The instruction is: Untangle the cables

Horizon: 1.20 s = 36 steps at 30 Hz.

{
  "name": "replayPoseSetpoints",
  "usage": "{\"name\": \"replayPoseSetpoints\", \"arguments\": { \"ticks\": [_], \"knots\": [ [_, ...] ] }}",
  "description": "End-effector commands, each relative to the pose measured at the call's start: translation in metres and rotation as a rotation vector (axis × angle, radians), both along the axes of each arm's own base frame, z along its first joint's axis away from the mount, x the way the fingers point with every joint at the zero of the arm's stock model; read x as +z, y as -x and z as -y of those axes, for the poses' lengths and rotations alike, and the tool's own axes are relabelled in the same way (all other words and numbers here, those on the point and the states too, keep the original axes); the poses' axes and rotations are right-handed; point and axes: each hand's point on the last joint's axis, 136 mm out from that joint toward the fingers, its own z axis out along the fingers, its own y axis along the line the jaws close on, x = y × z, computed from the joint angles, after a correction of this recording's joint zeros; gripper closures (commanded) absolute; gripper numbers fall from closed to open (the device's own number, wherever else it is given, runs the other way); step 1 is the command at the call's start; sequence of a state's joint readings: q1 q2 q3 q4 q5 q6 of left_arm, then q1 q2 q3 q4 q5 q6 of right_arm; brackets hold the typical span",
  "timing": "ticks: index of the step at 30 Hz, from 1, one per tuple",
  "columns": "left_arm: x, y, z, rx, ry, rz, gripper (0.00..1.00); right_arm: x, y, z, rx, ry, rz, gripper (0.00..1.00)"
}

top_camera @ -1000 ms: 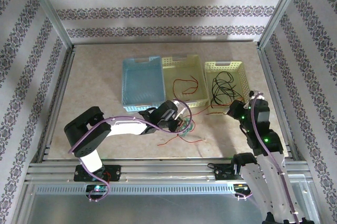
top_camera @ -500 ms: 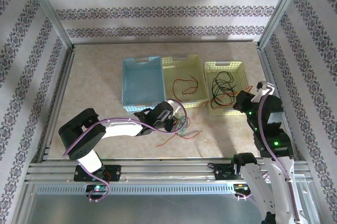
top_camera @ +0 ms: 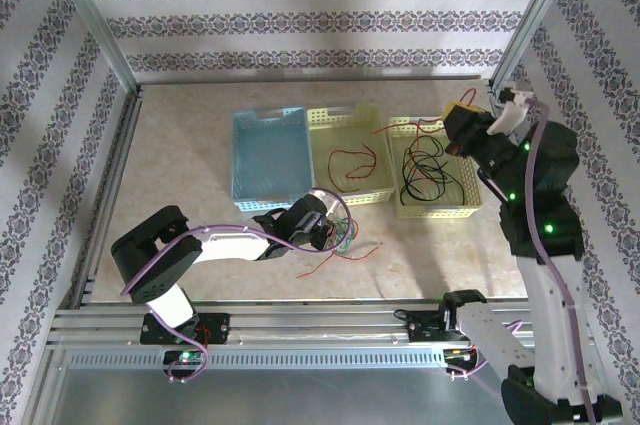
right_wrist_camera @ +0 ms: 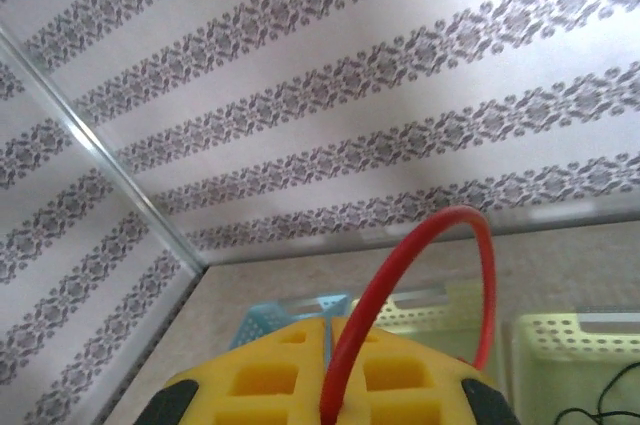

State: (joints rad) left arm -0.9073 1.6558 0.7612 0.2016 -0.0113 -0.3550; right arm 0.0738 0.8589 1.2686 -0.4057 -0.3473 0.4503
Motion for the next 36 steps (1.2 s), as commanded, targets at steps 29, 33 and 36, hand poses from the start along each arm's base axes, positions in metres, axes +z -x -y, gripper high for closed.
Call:
{"name": "replayPoseSetpoints", "arguments": {
  "ticks": [29, 33, 36],
  "knots": [
    [-0.013, 0.017, -0.020, 0.007, -0.022, -0.045, 1.00, -0.094, -0.082, -0.089, 0.230, 0.136, -0.271, 1.00],
    [-0.011, 0.018, -0.022, 0.019, -0.003, -0.031, 1.00, -0.030, -0.068, -0.093, 0.210, 0.191, -0.075, 1.00],
    [-0.009, 0.017, -0.025, 0.029, 0.006, -0.018, 1.00, 0.008, -0.057, -0.096, 0.205, 0.203, 0.036, 1.00]
  ]
}}
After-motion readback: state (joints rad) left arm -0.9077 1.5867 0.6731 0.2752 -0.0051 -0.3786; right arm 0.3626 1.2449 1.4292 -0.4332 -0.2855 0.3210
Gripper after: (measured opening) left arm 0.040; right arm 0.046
